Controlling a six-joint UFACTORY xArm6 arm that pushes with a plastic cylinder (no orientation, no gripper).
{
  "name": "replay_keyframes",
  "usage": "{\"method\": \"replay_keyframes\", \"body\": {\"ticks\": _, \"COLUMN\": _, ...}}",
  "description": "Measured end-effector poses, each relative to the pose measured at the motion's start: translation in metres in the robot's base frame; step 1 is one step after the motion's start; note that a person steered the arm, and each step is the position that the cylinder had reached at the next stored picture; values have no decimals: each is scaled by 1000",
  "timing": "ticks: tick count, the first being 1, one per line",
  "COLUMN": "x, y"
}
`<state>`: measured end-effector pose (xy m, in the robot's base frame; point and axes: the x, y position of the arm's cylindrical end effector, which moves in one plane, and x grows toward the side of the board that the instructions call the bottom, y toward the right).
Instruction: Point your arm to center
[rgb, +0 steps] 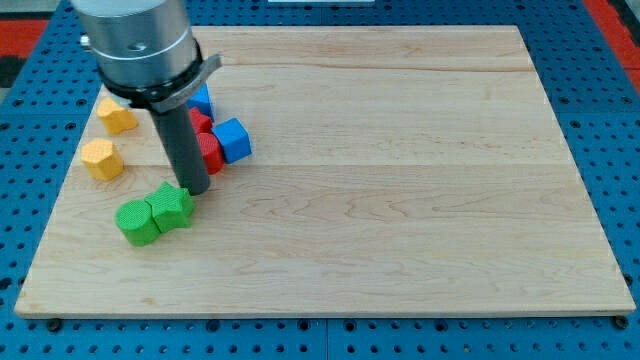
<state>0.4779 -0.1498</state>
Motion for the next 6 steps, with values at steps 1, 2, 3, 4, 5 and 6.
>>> {"method": "replay_keyframes", "body": {"ticks": 1, "x": 1, "y": -4}}
{"method": "replay_keyframes", "body": {"ticks": 2, "x": 9, "y": -7}}
{"method": "replay_keyframes", "body": {"ticks": 3, "x": 5, "y": -6}}
{"method": "replay_keyframes", "body": {"ticks": 4, "x": -8, "y": 45}}
{"method": "replay_keyframes", "body": {"ticks": 5, "x": -3, "y": 105}}
{"method": "replay_keyframes", "body": {"ticks": 6, "x": -62, "y": 117}}
